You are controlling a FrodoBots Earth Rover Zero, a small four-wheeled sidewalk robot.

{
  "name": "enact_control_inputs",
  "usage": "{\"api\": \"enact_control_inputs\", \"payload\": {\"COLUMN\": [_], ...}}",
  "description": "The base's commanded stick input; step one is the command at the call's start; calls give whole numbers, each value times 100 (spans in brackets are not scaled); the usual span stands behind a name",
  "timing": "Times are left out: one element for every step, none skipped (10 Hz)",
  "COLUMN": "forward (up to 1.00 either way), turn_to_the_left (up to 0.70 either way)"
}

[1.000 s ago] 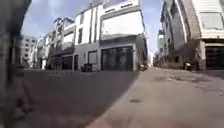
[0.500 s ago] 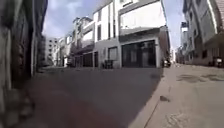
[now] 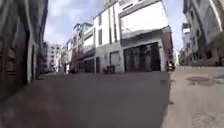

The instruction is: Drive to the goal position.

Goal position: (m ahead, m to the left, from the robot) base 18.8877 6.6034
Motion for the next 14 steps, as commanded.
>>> {"api": "enact_control_inputs", "payload": {"forward": [100, 100, 100, 100, 100, 100, 100, 100, 100, 100, 100, 100, 100, 100], "turn_to_the_left": [0, 0, 0, 0, 0, 0, 0, 0, 0, 0, 12, 35, 40, 40]}}
